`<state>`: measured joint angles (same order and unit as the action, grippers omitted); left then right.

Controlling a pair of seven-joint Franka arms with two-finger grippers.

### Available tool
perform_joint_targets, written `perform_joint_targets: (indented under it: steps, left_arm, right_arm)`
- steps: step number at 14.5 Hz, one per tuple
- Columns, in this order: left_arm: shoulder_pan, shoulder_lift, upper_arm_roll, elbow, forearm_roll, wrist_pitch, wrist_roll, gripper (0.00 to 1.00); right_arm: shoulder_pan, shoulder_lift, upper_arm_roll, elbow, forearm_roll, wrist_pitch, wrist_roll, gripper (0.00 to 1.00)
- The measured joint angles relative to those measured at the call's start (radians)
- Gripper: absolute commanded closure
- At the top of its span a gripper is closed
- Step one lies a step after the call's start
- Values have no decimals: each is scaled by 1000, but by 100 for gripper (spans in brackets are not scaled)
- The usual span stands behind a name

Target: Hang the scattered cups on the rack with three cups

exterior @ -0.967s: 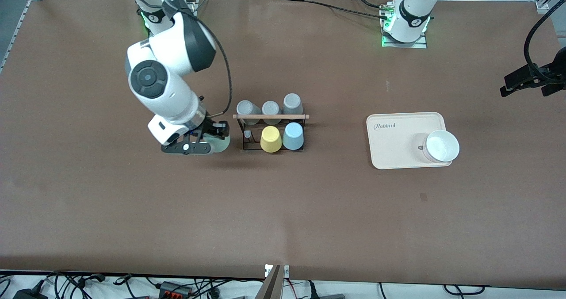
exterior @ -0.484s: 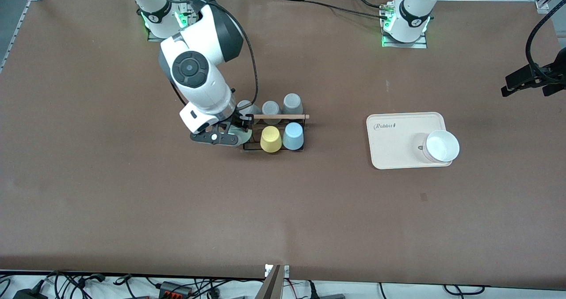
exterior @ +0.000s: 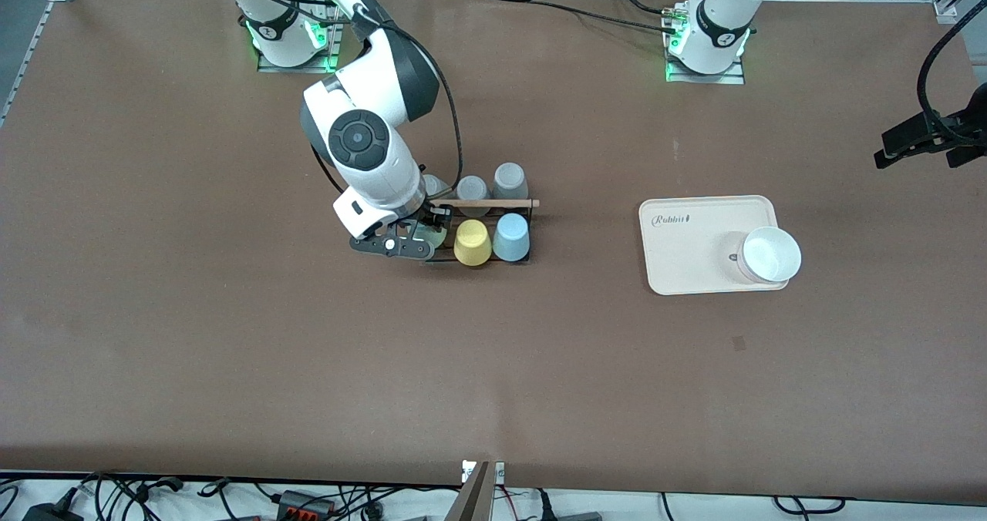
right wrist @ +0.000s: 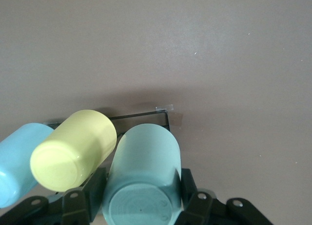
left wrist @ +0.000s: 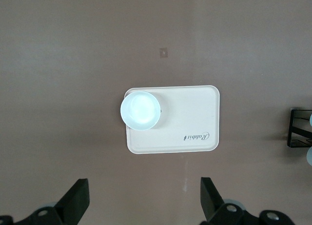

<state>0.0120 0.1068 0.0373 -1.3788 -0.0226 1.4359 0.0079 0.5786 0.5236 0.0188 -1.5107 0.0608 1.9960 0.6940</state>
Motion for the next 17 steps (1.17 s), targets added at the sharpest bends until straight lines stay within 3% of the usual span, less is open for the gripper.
perform_joint_targets:
  steps: [8, 9, 10, 11, 17]
  left_arm:
    - [0, 0, 0, 0, 0, 0, 0, 0]
    - [0, 0, 0, 0, 0, 0, 0, 0]
    - [0, 0, 0, 0, 0, 0, 0, 0]
    - [0, 0, 0, 0, 0, 0, 0, 0]
    - [0, 0, 0, 0, 0, 0, 0, 0]
  right_arm:
    - [20, 77, 0, 60, 0, 4, 40, 75]
    - [20, 83, 0, 61, 0, 4, 41, 56]
    - [20, 88, -1, 61, 0, 4, 41, 11]
    - [19, 91, -3, 61, 0, 4, 42, 0]
    - [7, 79, -25, 122, 0, -13, 44, 0]
